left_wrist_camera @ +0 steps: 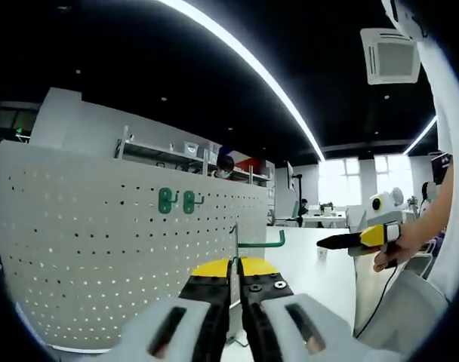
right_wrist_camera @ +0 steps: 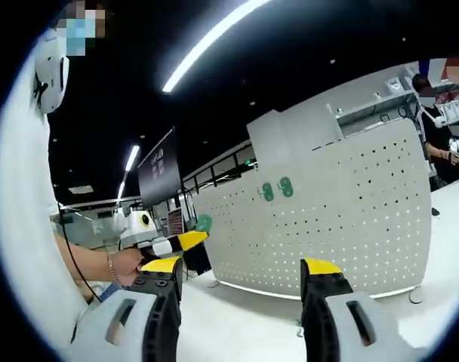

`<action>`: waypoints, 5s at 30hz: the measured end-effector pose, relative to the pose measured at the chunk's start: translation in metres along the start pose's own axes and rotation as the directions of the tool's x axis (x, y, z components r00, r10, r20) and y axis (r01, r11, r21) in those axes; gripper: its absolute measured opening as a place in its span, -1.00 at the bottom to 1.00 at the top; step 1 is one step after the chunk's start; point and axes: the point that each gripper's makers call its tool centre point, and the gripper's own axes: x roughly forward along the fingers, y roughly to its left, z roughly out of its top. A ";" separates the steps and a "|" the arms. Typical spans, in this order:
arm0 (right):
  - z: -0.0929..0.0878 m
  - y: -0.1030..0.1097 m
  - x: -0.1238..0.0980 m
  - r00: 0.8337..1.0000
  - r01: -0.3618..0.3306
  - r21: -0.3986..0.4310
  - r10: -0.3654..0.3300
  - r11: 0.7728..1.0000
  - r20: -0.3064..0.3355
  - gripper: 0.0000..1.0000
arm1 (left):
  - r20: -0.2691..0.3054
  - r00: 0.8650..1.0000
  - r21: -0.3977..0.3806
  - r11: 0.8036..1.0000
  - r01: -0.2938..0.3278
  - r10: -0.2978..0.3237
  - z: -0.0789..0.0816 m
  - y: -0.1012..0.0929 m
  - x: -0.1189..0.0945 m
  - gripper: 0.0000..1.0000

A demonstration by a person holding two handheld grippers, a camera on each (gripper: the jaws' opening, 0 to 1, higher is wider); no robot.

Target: Insert the hook assembly into the mounting plate slot until the hook locks in place.

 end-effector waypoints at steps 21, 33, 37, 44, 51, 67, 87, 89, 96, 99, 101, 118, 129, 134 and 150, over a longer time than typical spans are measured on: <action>0.002 0.020 0.043 0.997 -0.078 0.052 0.079 0.996 -0.010 0.06 | -0.005 1.000 0.006 1.000 -0.017 0.017 -0.001 -0.004 0.002 -0.95; 0.005 0.031 0.076 0.994 -0.108 0.070 0.109 0.992 -0.007 -0.07 | 0.003 0.999 0.002 0.999 -0.045 0.045 0.002 -0.001 0.000 -0.95; 0.005 0.031 0.085 0.994 -0.104 0.080 0.105 0.991 -0.010 -0.09 | 0.000 0.999 0.003 0.999 -0.048 0.048 0.002 -0.001 0.000 -0.95; 0.009 0.038 0.101 0.994 -0.112 0.114 0.112 0.987 0.006 -0.22 | -0.009 0.998 0.003 0.998 -0.061 0.061 0.000 0.000 0.001 -0.95; 0.007 0.046 0.112 0.991 -0.130 0.134 0.130 0.982 0.008 -0.30 | -0.007 0.997 0.002 0.997 -0.073 0.073 0.001 0.003 0.000 -0.95; 0.007 0.056 0.132 0.990 -0.139 0.171 0.140 0.975 0.008 -0.67 | -0.007 0.996 0.019 0.996 -0.091 0.091 0.002 0.000 0.003 -0.95; 0.002 0.052 0.137 0.994 -0.103 0.156 0.106 0.982 -0.012 -0.92 | -0.010 0.994 0.027 0.994 -0.104 0.105 0.001 -0.004 0.008 -0.95; 0.002 0.053 0.136 0.995 -0.099 0.155 0.101 0.983 -0.008 -0.95 | -0.010 0.995 0.025 0.994 -0.103 0.104 0.001 -0.004 0.008 -0.95; 0.003 0.053 0.137 0.997 -0.080 0.145 0.081 0.986 -0.006 -0.97 | -0.003 0.994 0.012 0.994 -0.107 0.107 0.002 -0.004 0.009 -0.95; 0.002 0.053 0.136 0.997 -0.078 0.144 0.080 0.987 -0.009 -0.97 | -0.007 0.994 0.010 0.994 -0.105 0.105 0.001 -0.004 0.008 -0.95; 0.003 0.054 0.136 0.997 -0.079 0.144 0.081 0.986 -0.007 -0.97 | -0.006 0.995 0.010 0.995 -0.104 0.104 0.001 -0.004 0.009 -0.95; 0.003 0.052 0.136 0.997 -0.069 0.148 0.071 0.987 -0.011 -0.97 | -0.003 0.994 0.001 0.994 -0.108 0.108 0.001 -0.006 0.009 -0.95; 0.004 0.054 0.134 0.997 -0.079 0.142 0.081 0.987 -0.004 -0.98 | 0.002 0.995 0.000 0.995 -0.098 0.098 0.002 -0.007 0.008 -0.94; 0.005 0.056 0.133 0.996 -0.088 0.152 0.090 0.984 -0.002 -0.99 | 0.001 0.996 -0.003 0.996 -0.085 0.085 0.002 -0.008 0.008 -0.93; 0.000 0.061 0.132 0.992 -0.113 0.149 0.120 0.982 -0.038 -0.99 | -0.093 0.996 0.009 1.000 0.007 -0.006 -0.016 -0.024 0.013 -0.04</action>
